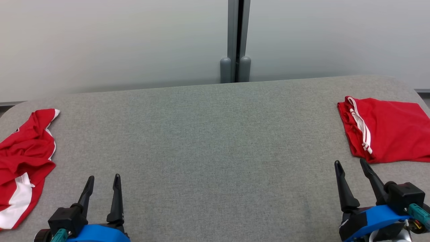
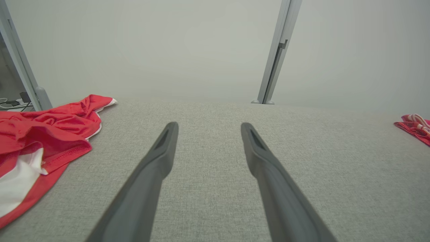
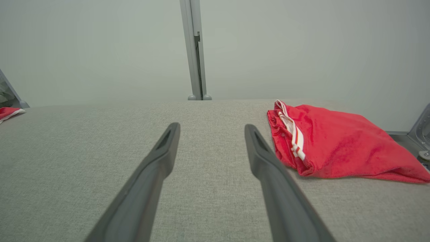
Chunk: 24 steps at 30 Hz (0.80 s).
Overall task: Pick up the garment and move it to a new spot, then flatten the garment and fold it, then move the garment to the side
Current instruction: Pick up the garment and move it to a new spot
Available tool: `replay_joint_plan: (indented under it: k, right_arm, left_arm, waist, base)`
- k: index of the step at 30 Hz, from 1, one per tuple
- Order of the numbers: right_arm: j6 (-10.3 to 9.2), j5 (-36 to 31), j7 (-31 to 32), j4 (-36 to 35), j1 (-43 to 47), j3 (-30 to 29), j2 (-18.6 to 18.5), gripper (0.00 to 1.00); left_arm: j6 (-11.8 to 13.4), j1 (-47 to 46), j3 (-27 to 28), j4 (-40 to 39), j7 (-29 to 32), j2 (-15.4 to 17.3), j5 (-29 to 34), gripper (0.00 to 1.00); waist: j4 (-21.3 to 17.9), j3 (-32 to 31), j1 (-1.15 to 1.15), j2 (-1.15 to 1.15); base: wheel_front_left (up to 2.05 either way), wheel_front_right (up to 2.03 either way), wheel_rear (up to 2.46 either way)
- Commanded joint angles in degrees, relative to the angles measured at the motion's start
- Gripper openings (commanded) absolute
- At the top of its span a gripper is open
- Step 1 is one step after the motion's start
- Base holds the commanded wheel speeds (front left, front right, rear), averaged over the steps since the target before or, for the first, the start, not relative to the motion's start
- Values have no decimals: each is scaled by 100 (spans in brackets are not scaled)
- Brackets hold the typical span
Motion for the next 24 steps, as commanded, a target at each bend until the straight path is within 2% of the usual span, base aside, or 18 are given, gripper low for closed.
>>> replay_joint_plan:
  k: [1, 17, 24]
  right_arm:
    - [1, -11, -7, -3, 55, -9, 31, 100]
    - [1, 12, -7, 52, 76, 137, 105, 100]
    - [1, -15, 9, 64, 5, 173, 69, 100]
  left_arm:
    - [-23, -66, 20, -1, -24, 11, 54, 100]
    - [3, -77, 2, -33, -23, 14, 75, 100]
    - [-4, -160, -17, -44, -19, 13, 54, 100]
  waist:
    - [29, 0, 0, 0]
    - [1052, -28, 0, 0]
    - [1771, -12, 0, 0]
  base:
    - [0, 0, 0]
    - [0, 0, 0]
    - [0, 0, 0]
